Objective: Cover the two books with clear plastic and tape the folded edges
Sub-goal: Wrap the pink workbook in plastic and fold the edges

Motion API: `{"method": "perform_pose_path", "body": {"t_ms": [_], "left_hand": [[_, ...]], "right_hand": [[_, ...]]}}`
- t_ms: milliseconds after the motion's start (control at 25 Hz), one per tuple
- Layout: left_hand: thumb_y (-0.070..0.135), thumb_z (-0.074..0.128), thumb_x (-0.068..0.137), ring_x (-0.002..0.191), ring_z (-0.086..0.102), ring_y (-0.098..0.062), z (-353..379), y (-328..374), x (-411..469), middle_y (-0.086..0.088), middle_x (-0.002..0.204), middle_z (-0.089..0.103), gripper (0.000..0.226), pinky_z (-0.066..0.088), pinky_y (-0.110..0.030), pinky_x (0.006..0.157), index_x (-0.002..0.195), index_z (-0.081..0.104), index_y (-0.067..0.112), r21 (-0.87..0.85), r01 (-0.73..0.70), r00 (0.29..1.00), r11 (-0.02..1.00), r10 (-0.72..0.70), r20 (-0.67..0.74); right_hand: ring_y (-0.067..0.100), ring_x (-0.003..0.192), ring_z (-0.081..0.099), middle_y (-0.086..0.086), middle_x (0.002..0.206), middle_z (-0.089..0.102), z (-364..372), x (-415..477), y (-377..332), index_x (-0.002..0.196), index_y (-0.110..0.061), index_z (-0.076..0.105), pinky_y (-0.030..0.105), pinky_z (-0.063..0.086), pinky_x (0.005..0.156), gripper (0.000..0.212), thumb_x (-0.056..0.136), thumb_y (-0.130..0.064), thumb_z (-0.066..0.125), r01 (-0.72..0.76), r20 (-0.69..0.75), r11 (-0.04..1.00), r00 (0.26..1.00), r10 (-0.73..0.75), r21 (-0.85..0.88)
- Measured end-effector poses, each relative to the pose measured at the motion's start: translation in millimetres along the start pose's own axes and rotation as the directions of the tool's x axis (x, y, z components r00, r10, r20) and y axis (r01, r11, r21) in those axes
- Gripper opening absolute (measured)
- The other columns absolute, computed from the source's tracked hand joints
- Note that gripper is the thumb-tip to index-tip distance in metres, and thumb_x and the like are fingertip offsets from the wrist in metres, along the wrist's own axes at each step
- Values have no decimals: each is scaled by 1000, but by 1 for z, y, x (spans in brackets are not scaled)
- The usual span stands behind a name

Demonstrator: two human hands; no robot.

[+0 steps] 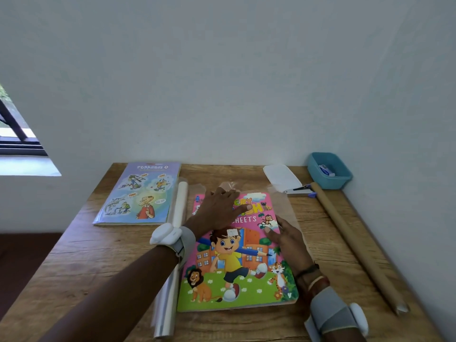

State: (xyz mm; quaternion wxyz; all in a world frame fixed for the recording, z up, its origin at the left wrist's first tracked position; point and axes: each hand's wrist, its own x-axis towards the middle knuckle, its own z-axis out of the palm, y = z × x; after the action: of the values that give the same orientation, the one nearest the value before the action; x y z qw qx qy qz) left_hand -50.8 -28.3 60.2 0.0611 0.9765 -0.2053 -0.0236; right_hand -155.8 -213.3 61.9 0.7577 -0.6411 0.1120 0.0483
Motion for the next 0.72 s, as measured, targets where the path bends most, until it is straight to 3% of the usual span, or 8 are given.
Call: {"method": "perform_pose_path", "body": {"t_ms": [120, 280, 400, 480, 520, 600, 640, 720], "left_hand": [[68, 28, 94, 138, 36, -25, 3, -3, 3, -2, 152, 42, 74, 23, -49, 112, 147, 34, 17, -23, -3, 999, 1000, 2, -34], [82, 15, 81, 141, 32, -21, 15, -6, 0, -1, 155, 37, 97, 20, -45, 113, 150, 32, 17, -17, -19, 993, 1000, 17, -118], [85, 5, 73, 141, 32, -19, 19, -10, -1, 1, 156, 36, 105, 21, -44, 114, 150, 32, 20, -37, -11, 989, 999, 6, -148], [85, 4, 72, 139, 34, -19, 19, -12, -1, 2, 154, 38, 105, 23, -44, 112, 149, 34, 21, -26, 3, 987, 1000, -7, -158], [85, 3, 72, 139, 35, -19, 19, -12, 0, 2, 154, 39, 105, 23, -45, 111, 149, 35, 21, -14, 12, 986, 1000, -14, -165], [85, 6, 73, 139, 34, -20, 19, -13, 2, 3, 154, 38, 103, 23, -48, 112, 149, 34, 22, -5, 25, 986, 1000, -26, -164], [86, 8, 74, 140, 34, -20, 20, -13, 2, 3, 154, 38, 102, 23, -48, 112, 150, 34, 22, -10, 29, 987, 1000, -30, -157], [86, 8, 74, 140, 34, -20, 22, -13, 3, 2, 154, 39, 103, 23, -48, 112, 149, 35, 22, -11, 31, 987, 999, -32, -159]], "right_hand": [[22, 77, 72, 12, 100, 73, -3, 11, -3, 117, -8, 61, 33, 60, 64, 30, 90, 4, 58, 13, -18, 1000, 1000, -14, -17], [21, 77, 73, 5, 95, 74, 0, 14, -5, 110, -17, 62, 35, 61, 66, 27, 91, 1, 58, 16, -44, 998, 999, -19, -52], [19, 87, 72, -3, 98, 74, 0, 15, -1, 105, -29, 64, 43, 58, 81, 19, 95, -15, 56, 67, -89, 927, 990, -107, -370], [20, 98, 66, -3, 103, 71, -6, 8, 0, 110, -28, 62, 40, 54, 84, 19, 97, -21, 50, 96, -82, 703, 973, -215, -705], [23, 103, 60, 0, 106, 69, -10, 2, -2, 114, -25, 59, 39, 51, 84, 21, 97, -22, 47, 83, -66, 521, 963, -261, -850], [27, 107, 49, 3, 107, 64, -14, -12, -5, 120, -23, 52, 37, 44, 83, 26, 95, -25, 44, 30, -25, 184, 957, -290, -983], [27, 109, 46, 0, 110, 64, -15, -17, -4, 123, -23, 49, 38, 40, 84, 31, 93, -27, 45, 17, -5, 77, 959, -284, -997], [28, 113, 45, -1, 120, 62, -17, -23, -1, 131, -21, 45, 40, 37, 87, 41, 91, -28, 48, -7, -12, 19, 952, -307, -1000]]}}
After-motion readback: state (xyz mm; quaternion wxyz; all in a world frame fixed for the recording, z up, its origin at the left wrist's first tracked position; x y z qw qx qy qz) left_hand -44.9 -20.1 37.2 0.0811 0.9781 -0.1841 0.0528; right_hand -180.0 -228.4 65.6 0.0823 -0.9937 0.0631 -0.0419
